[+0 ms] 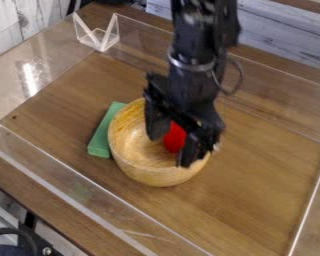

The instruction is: Remove the green block from the brown bowl and put it on the table

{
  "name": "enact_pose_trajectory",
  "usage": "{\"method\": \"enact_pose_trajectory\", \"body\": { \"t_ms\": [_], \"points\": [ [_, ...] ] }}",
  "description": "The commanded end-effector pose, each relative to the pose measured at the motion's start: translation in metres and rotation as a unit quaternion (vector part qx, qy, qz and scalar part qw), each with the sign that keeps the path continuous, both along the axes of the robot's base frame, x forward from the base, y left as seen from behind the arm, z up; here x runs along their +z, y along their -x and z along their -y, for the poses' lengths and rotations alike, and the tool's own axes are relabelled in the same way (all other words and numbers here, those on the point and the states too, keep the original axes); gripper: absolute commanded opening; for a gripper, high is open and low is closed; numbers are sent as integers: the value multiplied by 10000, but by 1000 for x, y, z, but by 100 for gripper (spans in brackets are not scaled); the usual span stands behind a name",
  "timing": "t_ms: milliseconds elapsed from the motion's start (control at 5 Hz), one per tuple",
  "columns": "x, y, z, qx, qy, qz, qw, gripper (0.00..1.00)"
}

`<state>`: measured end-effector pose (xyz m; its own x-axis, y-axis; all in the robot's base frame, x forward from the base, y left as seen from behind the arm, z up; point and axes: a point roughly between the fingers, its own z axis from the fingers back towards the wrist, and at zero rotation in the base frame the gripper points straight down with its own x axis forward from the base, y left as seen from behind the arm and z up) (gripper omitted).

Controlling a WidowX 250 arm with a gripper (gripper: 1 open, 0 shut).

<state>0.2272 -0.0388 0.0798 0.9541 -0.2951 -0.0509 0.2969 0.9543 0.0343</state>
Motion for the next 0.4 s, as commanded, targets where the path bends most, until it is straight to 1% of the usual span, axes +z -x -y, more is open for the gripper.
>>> {"method": "enact_pose_trajectory", "body": {
  "t_ms": [0, 200],
  "points": [
    [2, 3, -6, 122, -90, 224, 9996, 100],
    [6, 6, -12, 265, -149, 407, 9987, 100]
  ]
}}
